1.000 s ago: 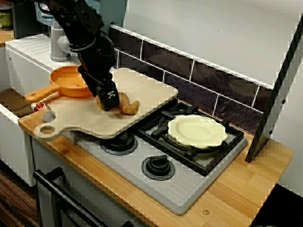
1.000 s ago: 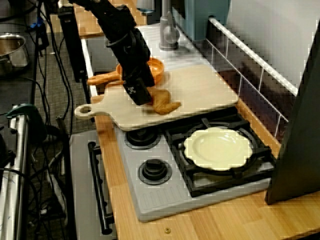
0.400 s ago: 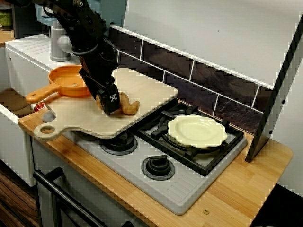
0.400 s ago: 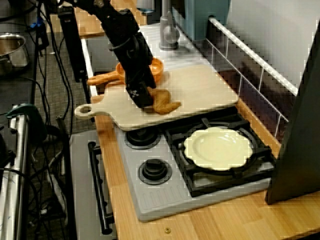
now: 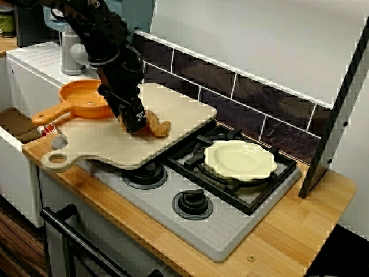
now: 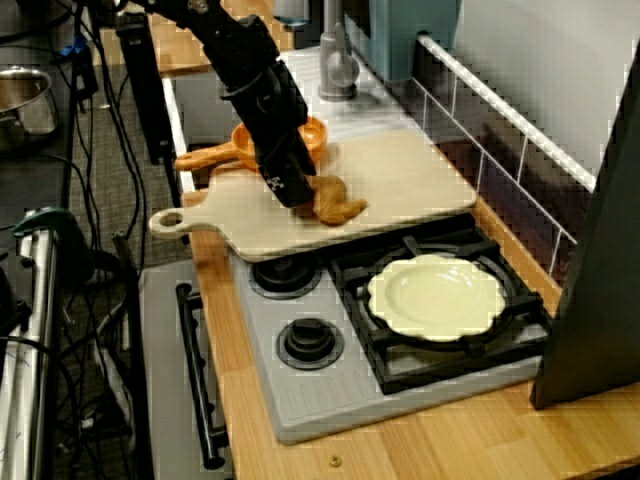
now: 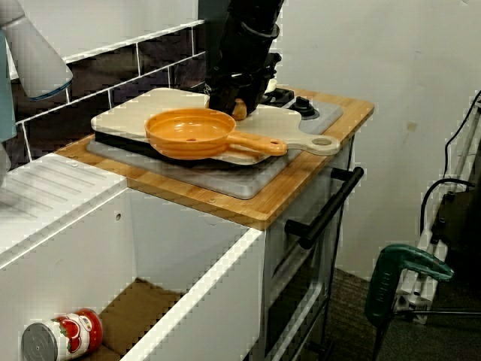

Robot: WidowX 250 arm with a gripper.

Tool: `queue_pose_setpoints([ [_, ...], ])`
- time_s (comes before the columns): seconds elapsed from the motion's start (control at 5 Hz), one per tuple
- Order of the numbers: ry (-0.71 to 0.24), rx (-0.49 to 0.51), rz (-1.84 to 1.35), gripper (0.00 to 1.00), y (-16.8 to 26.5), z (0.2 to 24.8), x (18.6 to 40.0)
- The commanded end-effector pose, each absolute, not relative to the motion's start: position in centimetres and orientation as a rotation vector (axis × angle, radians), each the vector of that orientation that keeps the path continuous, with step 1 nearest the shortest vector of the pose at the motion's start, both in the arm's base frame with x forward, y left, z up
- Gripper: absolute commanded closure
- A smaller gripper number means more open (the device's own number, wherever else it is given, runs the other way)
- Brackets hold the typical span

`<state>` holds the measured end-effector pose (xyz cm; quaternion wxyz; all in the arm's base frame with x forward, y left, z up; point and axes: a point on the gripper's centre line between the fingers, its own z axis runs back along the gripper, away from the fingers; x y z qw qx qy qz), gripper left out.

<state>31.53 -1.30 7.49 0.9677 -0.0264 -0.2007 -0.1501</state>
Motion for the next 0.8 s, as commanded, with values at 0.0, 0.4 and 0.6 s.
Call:
queue_pose_setpoints([
  [0.0, -0.44, -0.074, -0.282, 1.0, -0.7, 9.6, 32.7],
  [0.4, -0.448, -0.146, -0.27, 1.0, -1.1, 12.2, 33.7],
  [0.6, -0.443, -0.197, -0.28, 1.0, -1.4, 13.6, 34.1],
])
